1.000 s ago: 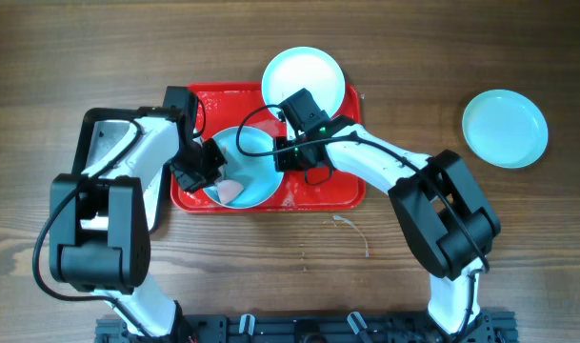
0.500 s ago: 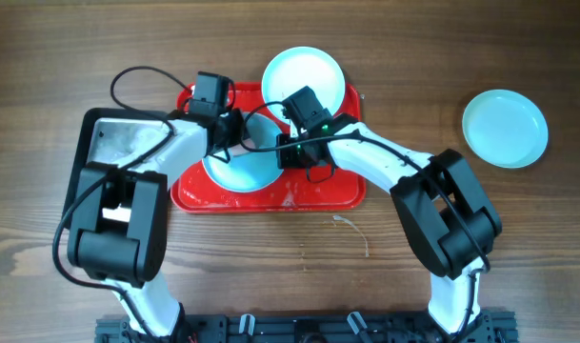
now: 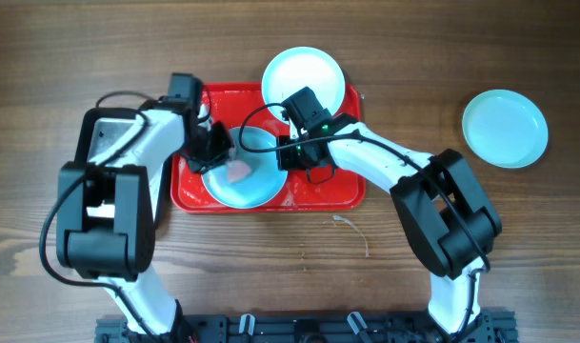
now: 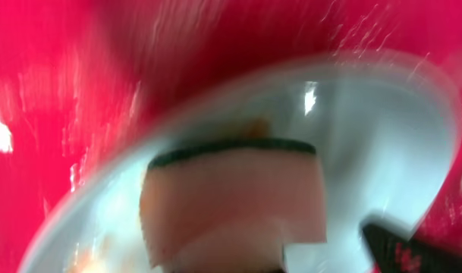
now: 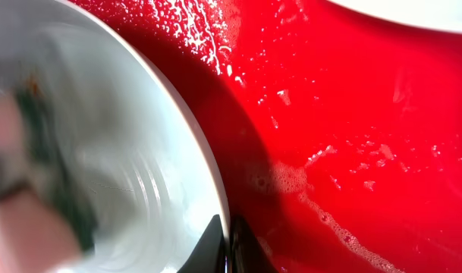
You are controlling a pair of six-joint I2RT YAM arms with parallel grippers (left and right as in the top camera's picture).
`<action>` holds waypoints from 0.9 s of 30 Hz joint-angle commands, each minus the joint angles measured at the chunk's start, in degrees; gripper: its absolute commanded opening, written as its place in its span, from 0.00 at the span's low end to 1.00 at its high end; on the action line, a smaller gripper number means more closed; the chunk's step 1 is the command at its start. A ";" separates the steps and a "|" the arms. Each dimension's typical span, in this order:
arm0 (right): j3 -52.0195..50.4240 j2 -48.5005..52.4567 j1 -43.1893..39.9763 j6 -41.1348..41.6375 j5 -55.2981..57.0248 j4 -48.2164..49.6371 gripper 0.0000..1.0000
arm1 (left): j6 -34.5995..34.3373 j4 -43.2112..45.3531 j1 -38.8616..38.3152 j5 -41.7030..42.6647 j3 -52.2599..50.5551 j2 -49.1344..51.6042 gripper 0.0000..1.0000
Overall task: Clean dirty plates on tray and stack at the side
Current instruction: 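Tilt the plate with the right gripper and scrub it with the left sponge, then rub the pink sponge across the plate face while the right gripper holds it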
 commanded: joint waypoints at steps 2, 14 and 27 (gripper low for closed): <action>0.44 1.81 0.94 -1.16 -1.55 -0.07 0.04 | 8.48 -10.95 2.73 12.20 2.38 4.04 0.04; 0.44 1.81 0.94 -1.38 -1.62 -0.07 0.04 | 11.08 -6.03 2.03 -14.78 15.15 4.74 0.04; 0.44 1.81 0.94 -1.40 -1.62 -0.07 0.04 | 11.50 -6.10 -4.35 -20.22 13.42 7.15 0.04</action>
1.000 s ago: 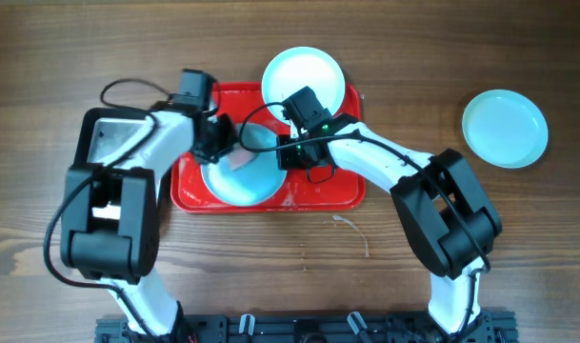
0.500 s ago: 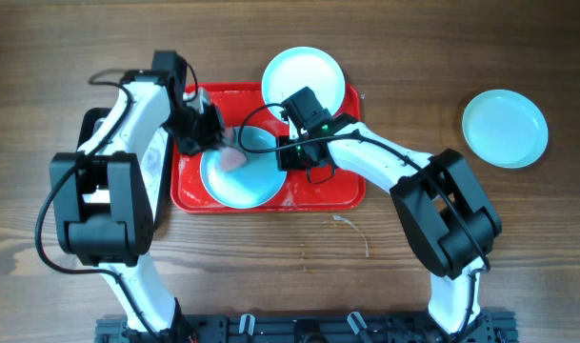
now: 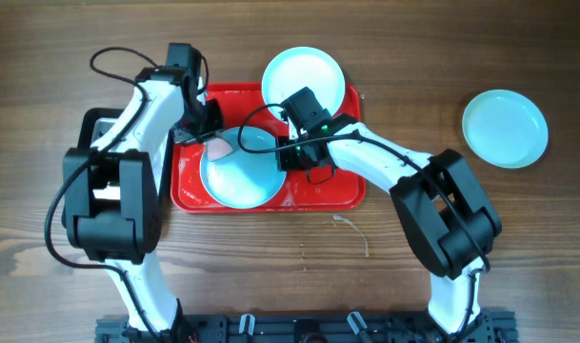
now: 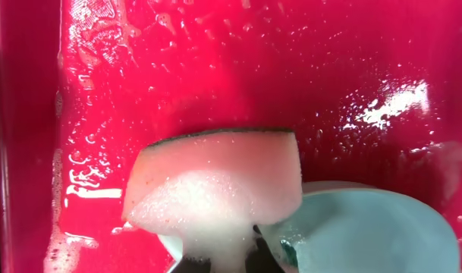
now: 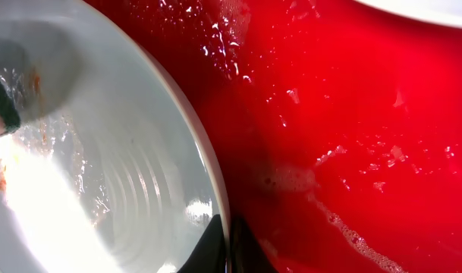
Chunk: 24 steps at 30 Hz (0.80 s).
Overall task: Clean dirty plates on tray and stack at the side
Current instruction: 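Rub the pink sponge across the plate face while the right gripper holds it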
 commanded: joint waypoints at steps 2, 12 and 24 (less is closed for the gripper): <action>0.44 1.81 0.83 -0.79 -1.18 -0.11 0.04 | 0.87 -1.09 -4.11 -5.25 0.44 0.52 0.04; 0.44 1.81 0.83 -0.85 -1.16 0.09 0.04 | 12.83 -9.11 -11.41 -6.38 1.81 -3.89 0.04; 0.44 1.81 0.83 -1.44 -1.18 0.07 0.04 | 13.44 4.55 -8.94 -13.09 -10.10 -3.34 0.04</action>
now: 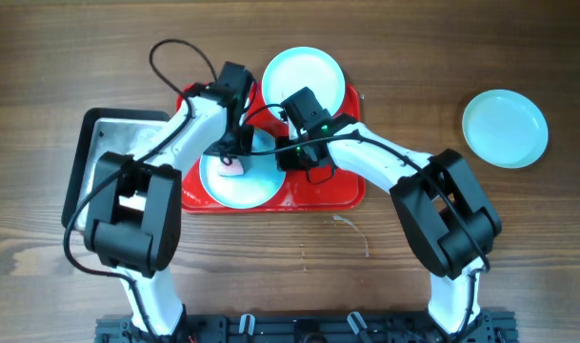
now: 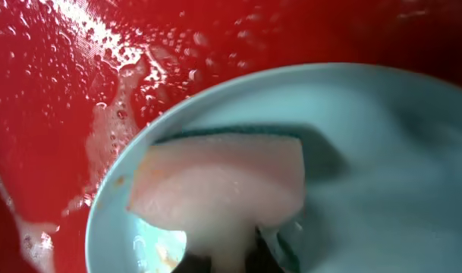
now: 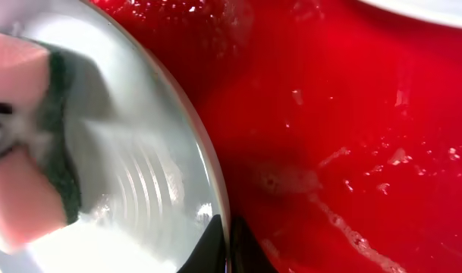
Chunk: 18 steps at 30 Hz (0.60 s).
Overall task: Clean dirty plates on tray and stack at the side
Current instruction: 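Rub the pink sponge across the plate face while the right gripper holds it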
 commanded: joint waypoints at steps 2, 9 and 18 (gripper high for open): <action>0.44 1.81 0.83 -1.05 -0.98 -0.09 0.04 | 1.29 4.28 3.39 -1.81 -6.43 -0.70 0.04; 0.44 1.81 0.83 -1.03 -1.03 -0.04 0.04 | -2.60 -4.98 7.63 -1.77 -7.48 -0.72 0.04; 0.44 1.81 0.83 -1.05 -1.18 -0.04 0.04 | -4.04 -9.97 8.20 3.21 -2.38 -0.72 0.04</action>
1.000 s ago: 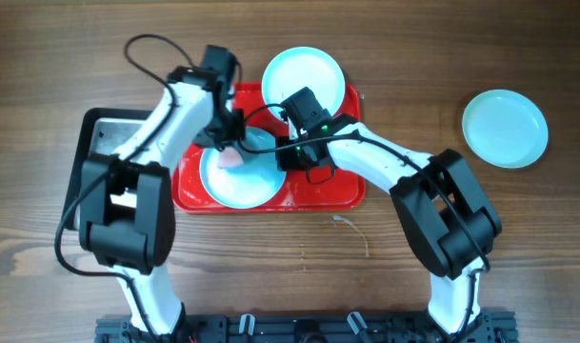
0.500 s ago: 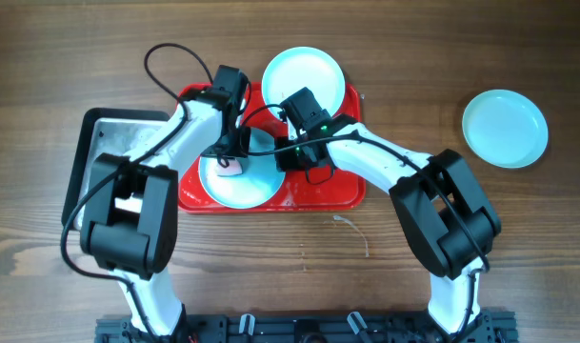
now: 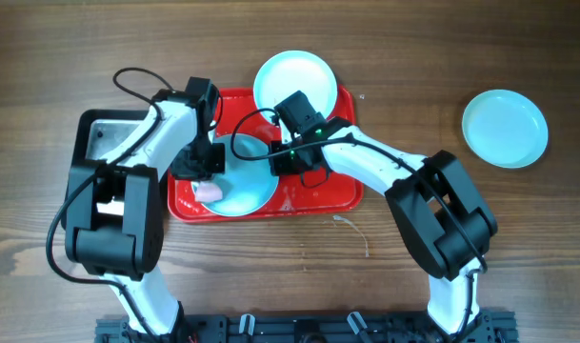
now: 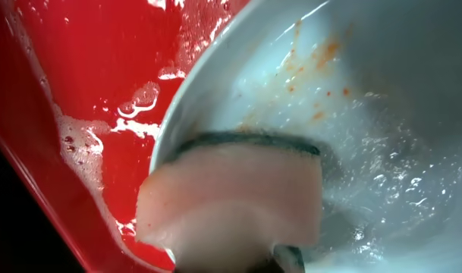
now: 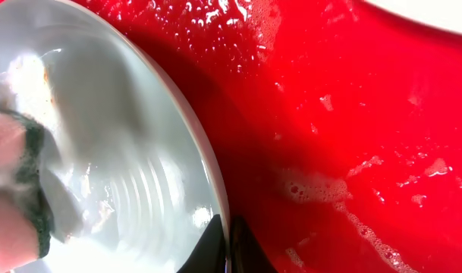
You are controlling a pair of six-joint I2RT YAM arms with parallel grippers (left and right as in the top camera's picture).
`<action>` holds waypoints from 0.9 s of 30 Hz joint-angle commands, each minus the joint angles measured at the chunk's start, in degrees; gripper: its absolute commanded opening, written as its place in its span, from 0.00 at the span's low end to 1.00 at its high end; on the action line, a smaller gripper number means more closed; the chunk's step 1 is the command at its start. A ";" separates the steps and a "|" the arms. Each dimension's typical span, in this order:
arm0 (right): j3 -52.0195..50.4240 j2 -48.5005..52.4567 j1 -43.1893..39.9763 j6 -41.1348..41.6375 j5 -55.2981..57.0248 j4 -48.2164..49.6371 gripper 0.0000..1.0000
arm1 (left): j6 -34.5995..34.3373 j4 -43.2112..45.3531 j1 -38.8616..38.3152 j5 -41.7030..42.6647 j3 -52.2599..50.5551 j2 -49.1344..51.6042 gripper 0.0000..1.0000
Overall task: Clean dirty plates on tray and stack at the side
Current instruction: 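Rub the pink sponge across the plate face while the right gripper holds it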
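A pale blue plate (image 3: 240,181) lies in the red tray (image 3: 318,195), wet, with orange food specks (image 4: 322,57) near its rim. My left gripper (image 3: 206,176) is shut on a pink sponge with a green scrub face (image 4: 231,201), pressed on the plate's left edge; the sponge (image 5: 14,182) also shows at the left of the right wrist view. My right gripper (image 5: 224,239) is shut on the plate's right rim (image 5: 212,189). A second plate (image 3: 292,84) rests on the tray's far edge. A third plate (image 3: 504,129) sits on the table at the right.
Soapy foam (image 5: 314,186) and water drops cover the tray floor. A grey metal basin (image 3: 104,138) stands left of the tray. A small scrap (image 3: 351,227) lies on the wooden table (image 3: 413,286) in front of the tray.
My left gripper with the sponge has moved from the plate's upper middle to its lower left edge. Tray and plate sit slightly further left. The right gripper still pinches the rim.
The sponge was first on the plate's left part, then off the plate on the tray's far left, then on the plate's upper middle, and now at its left edge. The right gripper stayed shut on the rim throughout.
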 commanded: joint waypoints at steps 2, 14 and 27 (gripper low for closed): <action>0.33 1.49 -0.63 -0.83 1.03 -0.72 0.04 | -1.29 6.12 0.02 3.61 1.29 1.57 0.04; 0.33 1.49 -0.63 -0.83 1.03 -0.90 0.04 | -11.69 25.20 -3.39 1.07 -7.10 6.91 0.04; 0.33 1.49 -0.63 -0.79 1.01 -0.90 0.04 | -3.82 -0.76 -0.20 18.67 4.20 6.78 0.04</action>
